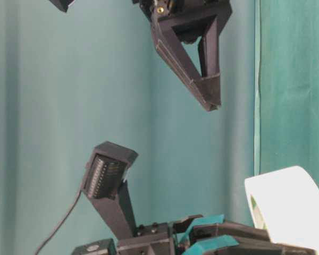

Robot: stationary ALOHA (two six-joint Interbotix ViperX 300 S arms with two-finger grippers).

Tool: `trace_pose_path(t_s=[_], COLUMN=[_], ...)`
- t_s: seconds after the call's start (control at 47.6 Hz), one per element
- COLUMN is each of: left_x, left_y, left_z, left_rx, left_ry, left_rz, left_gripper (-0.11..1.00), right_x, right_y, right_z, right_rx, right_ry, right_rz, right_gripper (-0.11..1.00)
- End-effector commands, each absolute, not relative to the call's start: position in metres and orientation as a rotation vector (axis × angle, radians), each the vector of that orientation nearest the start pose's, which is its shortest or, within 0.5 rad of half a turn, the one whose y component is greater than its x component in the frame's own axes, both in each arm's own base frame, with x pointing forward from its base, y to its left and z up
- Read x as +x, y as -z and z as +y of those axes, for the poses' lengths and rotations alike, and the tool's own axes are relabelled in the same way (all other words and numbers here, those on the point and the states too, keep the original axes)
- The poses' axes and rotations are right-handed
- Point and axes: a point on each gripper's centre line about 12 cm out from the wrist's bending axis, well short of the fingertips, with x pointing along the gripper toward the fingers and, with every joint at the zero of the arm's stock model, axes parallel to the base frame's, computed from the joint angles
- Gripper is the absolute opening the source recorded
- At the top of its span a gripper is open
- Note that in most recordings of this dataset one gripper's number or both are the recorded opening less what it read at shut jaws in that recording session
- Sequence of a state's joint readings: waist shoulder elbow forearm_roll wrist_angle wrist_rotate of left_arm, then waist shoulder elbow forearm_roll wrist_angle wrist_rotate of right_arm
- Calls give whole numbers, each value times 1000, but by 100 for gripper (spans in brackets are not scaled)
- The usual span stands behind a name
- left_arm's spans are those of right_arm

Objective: Peel off the duct tape with your right arm.

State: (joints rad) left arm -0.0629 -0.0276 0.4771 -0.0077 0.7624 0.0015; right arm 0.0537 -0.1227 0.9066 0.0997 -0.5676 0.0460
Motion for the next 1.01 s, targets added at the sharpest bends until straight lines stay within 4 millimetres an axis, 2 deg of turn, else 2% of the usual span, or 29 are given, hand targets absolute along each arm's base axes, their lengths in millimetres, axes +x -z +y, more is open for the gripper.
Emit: trace_pose_path(t_s=[0.0,0.526,0.568,0.694,0.736,0.778,0.988], left_x=[365,368,368,364,363,362,361], left_y=[-207,-193,-194,-189,-188,-188,-194], left_z=[-23,-18,-18,-18,-18,-18,-17], left_rx=[39,64,64,65,66,66,65], left_ry=[62,71,71,71,72,72,71], left_rz=[1125,1145,1145,1158,1161,1165,1149], left_gripper=[20,21,25,58,64,67,67], right_x=[349,348,348,348,348,348,348], right_y=[-207,-205,-205,-205,-205,-205,-205], right_z=[12,13,12,14,14,14,15], right_rx=[117,119,120,118,118,118,119], right_ry=[13,11,12,8,8,8,5], right_rz=[176,184,184,184,184,184,185], right_gripper=[-10,-10,-10,-10,-10,-10,-10])
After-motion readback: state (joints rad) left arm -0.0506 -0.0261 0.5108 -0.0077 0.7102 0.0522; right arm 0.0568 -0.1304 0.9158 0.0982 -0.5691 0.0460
